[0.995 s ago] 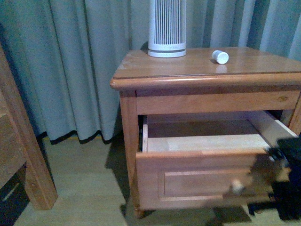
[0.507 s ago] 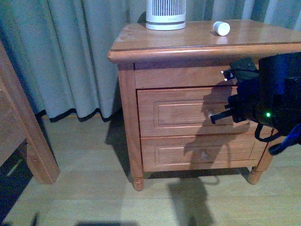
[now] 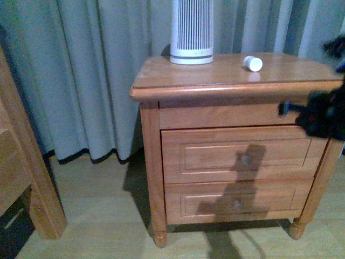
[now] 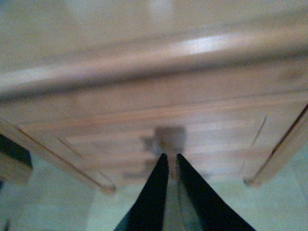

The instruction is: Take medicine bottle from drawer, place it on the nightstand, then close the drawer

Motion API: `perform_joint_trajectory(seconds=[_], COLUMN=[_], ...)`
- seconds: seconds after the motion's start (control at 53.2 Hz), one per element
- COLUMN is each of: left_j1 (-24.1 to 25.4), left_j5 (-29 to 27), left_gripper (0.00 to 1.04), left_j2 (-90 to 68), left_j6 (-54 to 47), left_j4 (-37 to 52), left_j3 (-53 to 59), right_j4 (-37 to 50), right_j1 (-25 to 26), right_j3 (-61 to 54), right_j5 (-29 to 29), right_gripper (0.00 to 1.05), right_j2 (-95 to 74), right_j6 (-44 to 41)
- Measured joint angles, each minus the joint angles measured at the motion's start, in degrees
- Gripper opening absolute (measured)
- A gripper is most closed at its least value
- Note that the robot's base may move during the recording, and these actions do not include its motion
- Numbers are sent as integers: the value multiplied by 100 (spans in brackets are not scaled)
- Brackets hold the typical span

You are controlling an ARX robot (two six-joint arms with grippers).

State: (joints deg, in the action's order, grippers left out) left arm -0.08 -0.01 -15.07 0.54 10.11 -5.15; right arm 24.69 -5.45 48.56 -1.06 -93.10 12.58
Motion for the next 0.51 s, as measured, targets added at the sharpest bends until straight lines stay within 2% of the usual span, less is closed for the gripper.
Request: perform_joint_trajectory(seconds=[0.131,0.225,0.319,0.357,0.413,0.469,0.507], left_j1=[0,0,0,0,0,0,-2], left_j5=[-2,0,0,-2,-2,2,4], left_gripper=[98,98,98,98,98,98,98], left_j2=[0,0,0,0,0,0,0], left_j6=[0,0,0,0,0,0,-2], left_j4=[0,0,0,0,0,0,0], left_j3=[0,0,0,0,0,0,0], right_j4=[-24,-428,-2072,-2736,-3252,-3217,-3049], right_j1=[-17,-199,-527,-616,-492,55,345], right_j3=[-299,-562,-737,-1021,-1497,-2103,-2520], right_j5=[122,-129,-890,-1008,-767,-192,-46], right_gripper=[31,45,30,23,15,4,3], right_j2=[2017,3550,5069,5788,6629,7370,7724], right_j6=[-280,-669,-988,-1058,-1119,-1156,-1189])
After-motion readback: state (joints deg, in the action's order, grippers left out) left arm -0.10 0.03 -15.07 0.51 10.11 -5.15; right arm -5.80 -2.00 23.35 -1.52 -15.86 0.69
